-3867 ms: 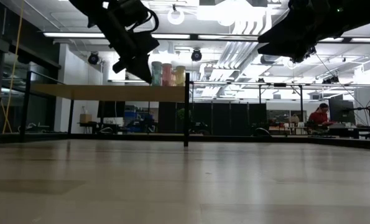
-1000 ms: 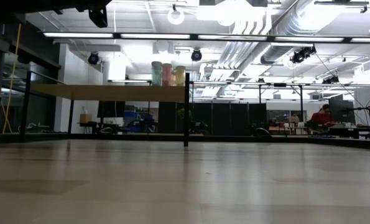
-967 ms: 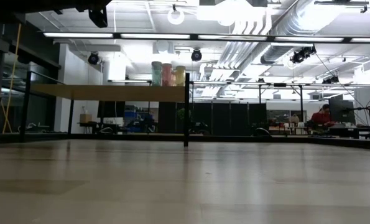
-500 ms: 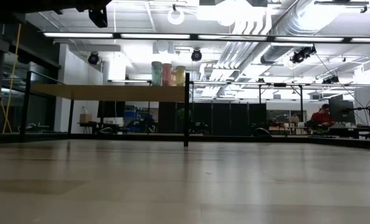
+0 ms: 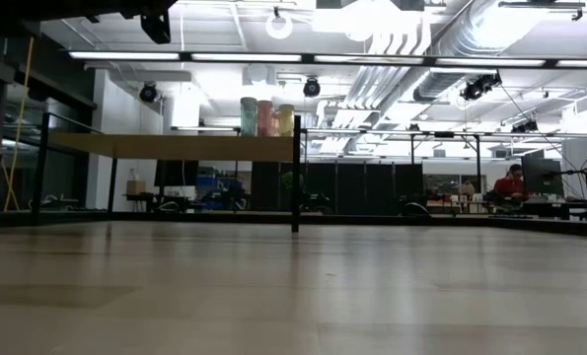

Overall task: Pick and place medicine bottles onto shelf by color
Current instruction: Put the green pill bottle on the shelf

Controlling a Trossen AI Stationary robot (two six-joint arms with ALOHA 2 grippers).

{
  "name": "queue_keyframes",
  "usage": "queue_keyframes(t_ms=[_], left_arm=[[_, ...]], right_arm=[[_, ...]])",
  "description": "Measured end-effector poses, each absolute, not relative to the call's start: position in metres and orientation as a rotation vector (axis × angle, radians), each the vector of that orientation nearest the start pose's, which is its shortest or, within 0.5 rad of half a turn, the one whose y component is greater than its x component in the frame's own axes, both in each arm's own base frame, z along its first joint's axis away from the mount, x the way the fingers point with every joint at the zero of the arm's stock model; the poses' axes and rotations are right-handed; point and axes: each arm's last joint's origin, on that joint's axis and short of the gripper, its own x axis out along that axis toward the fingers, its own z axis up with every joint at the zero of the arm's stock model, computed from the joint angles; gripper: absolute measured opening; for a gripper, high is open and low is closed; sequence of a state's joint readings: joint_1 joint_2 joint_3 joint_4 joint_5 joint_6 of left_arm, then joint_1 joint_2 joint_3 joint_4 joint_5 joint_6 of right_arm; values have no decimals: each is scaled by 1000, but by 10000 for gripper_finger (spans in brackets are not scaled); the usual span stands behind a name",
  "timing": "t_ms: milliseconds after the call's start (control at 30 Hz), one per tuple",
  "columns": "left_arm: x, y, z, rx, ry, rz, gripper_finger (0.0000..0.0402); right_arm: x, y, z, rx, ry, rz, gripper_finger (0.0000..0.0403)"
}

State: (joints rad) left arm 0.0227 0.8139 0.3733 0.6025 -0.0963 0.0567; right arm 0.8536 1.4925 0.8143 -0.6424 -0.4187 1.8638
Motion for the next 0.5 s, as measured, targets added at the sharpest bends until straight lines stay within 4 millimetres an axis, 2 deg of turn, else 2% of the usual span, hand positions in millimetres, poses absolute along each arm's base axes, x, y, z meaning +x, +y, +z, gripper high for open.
queue_keyframes(t_ms=[300, 500], left_arm=[[181, 7, 261, 51, -159, 123, 0], [181, 7, 261, 51, -159, 123, 0]], right_arm=[[160, 196, 169, 1055, 1790, -448, 110], [169, 197, 174, 1071, 1794, -270, 101]])
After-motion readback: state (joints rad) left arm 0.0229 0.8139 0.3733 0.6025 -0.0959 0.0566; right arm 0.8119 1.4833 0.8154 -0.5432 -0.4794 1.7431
